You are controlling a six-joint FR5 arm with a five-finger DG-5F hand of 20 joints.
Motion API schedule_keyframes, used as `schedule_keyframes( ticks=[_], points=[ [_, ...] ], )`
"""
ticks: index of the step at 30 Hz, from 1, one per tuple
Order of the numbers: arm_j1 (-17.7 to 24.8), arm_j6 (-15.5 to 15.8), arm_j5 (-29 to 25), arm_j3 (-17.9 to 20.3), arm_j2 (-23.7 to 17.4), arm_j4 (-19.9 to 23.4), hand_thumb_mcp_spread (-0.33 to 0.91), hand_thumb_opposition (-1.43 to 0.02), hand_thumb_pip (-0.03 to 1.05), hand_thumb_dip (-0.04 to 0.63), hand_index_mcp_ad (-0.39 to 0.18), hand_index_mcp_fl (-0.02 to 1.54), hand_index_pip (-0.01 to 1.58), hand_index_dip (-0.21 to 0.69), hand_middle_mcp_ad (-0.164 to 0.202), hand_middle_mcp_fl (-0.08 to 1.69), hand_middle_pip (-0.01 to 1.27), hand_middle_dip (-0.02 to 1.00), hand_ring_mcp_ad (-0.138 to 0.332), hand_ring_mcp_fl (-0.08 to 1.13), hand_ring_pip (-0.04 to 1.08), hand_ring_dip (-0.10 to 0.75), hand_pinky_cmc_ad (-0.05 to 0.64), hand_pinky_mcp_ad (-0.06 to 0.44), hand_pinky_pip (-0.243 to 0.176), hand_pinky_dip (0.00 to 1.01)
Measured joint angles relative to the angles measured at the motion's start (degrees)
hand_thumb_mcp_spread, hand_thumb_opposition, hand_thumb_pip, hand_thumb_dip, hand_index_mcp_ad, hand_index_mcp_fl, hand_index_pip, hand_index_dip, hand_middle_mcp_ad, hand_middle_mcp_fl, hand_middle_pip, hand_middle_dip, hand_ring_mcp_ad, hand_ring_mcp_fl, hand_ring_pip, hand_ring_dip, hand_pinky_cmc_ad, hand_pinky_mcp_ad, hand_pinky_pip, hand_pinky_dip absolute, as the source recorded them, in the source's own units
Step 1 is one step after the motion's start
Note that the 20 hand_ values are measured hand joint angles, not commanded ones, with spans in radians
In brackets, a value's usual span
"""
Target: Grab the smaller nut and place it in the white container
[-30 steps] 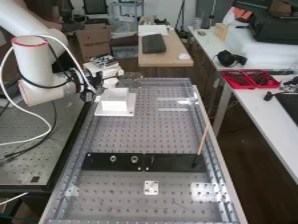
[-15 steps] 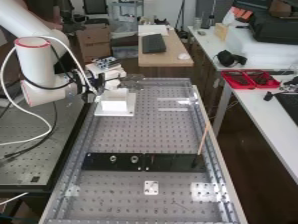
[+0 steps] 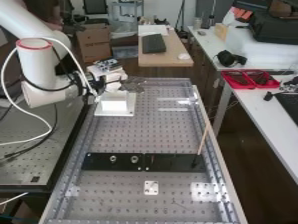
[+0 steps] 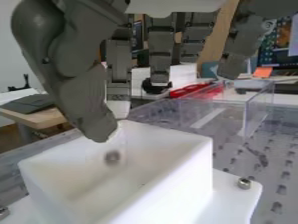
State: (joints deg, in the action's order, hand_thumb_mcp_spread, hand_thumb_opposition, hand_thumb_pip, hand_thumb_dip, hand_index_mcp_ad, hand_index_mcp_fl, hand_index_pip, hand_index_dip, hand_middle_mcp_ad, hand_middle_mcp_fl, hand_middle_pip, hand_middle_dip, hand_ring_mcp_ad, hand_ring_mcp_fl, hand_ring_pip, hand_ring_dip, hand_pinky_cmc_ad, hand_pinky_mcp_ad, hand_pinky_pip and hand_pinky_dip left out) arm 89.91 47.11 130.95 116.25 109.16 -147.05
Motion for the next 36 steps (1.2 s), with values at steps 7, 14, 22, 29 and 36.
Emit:
schedule_keyframes(
  ticks=[7,14,22,29,36],
  points=[
    [-0.4,-0.4,-0.2,0.1,-0.2,0.2,0.42,-0.86,0.75,0.225,-0.138,0.02,1.37,0.154,0.084,0.21,0.12,0.25,0.113,0.00,0.10,0.127,0.316,0.293,0.066,0.19],
    [-1.2,-1.5,-1.9,-0.5,-2.5,-0.7,0.41,-0.86,0.75,0.225,-0.138,0.02,1.35,0.138,0.084,0.21,0.12,0.25,0.112,0.00,0.10,0.127,0.316,0.293,0.066,0.19],
    [-3.6,-4.0,-8.1,-5.5,-7.5,-6.3,0.39,-0.85,0.76,0.225,-0.140,0.02,1.29,0.117,0.084,0.21,0.12,0.25,0.113,0.00,0.10,0.127,0.312,0.293,0.066,0.19],
    [-5.5,-6.2,-19.3,-12.3,-9.9,-11.3,0.33,-0.82,0.76,0.225,-0.136,0.02,1.21,0.108,0.082,0.21,0.12,0.25,0.113,0.00,0.10,0.126,0.314,0.295,0.051,0.22],
    [-6.0,-6.0,-29.7,-17.1,-10.2,-14.4,0.30,-0.81,0.76,0.222,-0.136,0.02,1.14,0.094,0.086,0.20,0.12,0.25,0.113,0.00,0.10,0.129,0.316,0.297,0.014,0.29]
  ],
)
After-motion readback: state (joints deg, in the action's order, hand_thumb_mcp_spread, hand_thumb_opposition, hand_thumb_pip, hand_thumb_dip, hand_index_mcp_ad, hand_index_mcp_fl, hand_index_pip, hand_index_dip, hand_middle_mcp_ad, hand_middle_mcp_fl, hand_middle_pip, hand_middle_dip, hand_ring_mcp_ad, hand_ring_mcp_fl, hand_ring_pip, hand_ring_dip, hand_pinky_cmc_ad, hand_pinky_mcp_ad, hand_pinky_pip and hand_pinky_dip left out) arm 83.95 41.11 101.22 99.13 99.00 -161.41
